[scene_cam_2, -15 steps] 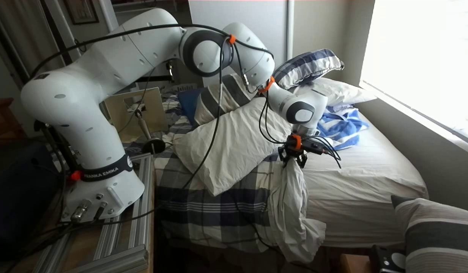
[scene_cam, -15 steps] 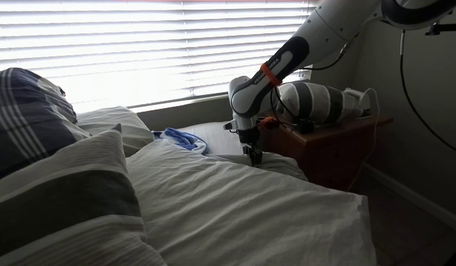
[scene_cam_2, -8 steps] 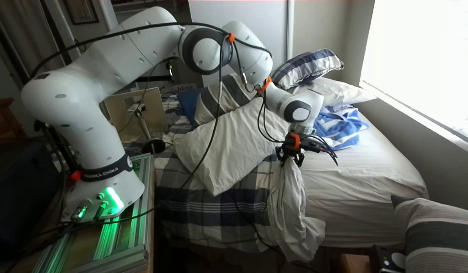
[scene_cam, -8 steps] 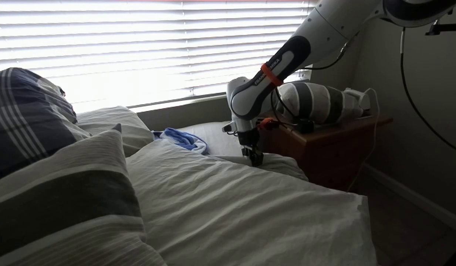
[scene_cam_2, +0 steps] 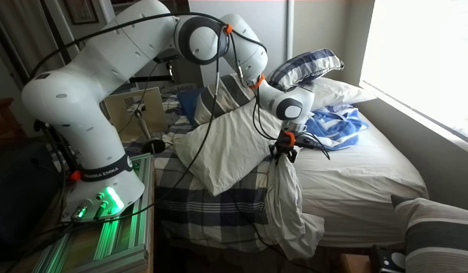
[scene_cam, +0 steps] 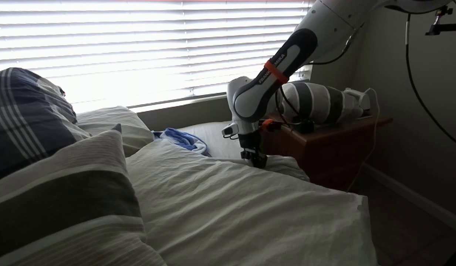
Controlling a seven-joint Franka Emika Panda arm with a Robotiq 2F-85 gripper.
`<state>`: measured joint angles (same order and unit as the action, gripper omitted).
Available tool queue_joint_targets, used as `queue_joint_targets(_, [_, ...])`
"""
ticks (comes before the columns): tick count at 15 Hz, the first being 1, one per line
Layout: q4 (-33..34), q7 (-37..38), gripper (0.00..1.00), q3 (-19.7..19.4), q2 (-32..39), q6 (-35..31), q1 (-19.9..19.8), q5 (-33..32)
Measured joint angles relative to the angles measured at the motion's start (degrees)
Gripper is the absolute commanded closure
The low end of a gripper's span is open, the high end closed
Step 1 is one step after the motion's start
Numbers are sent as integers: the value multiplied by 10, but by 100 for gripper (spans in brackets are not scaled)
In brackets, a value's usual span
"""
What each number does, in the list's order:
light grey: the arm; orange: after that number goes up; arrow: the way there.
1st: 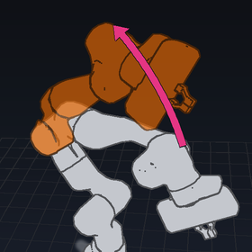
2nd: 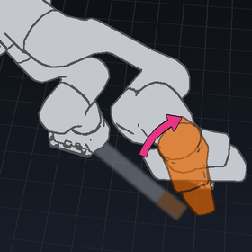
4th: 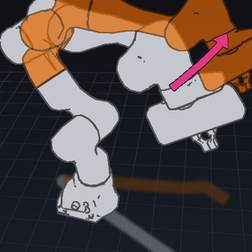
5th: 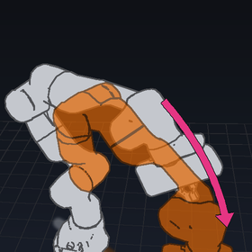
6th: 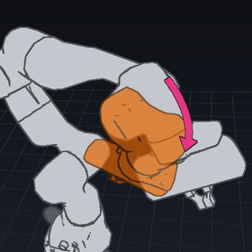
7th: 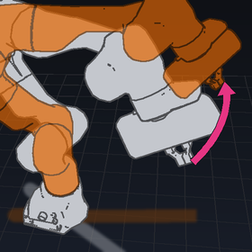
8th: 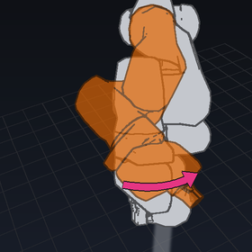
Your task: Pull the beddings on the bed a little downwards
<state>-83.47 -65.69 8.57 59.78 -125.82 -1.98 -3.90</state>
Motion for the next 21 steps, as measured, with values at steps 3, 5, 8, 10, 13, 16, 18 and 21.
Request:
queue_joint_targets(3, [-28,-23,98,4,-13,-24,0,0])
queue_joint_targets(5, [-46,-43,98,8,-20,-46,-2,0])
queue_joint_targets(8, [-74,-76,98,14,-28,-84,-8,0])
queue_joint_targets(10, [-92,-86,93,19,-34,-105,-15,0])
queue_joint_targets(13, [-104,-86,93,24,-39,-118,-19,0])
queue_joint_targets(16, [-106,-86,93,25,-40,-119,-19,0])
queue_joint_targets(18, [-106,-86,98,25,-40,-119,-19,0])
queue_joint_targets(21, [-100,-85,98,21,-39,-126,-20,1])
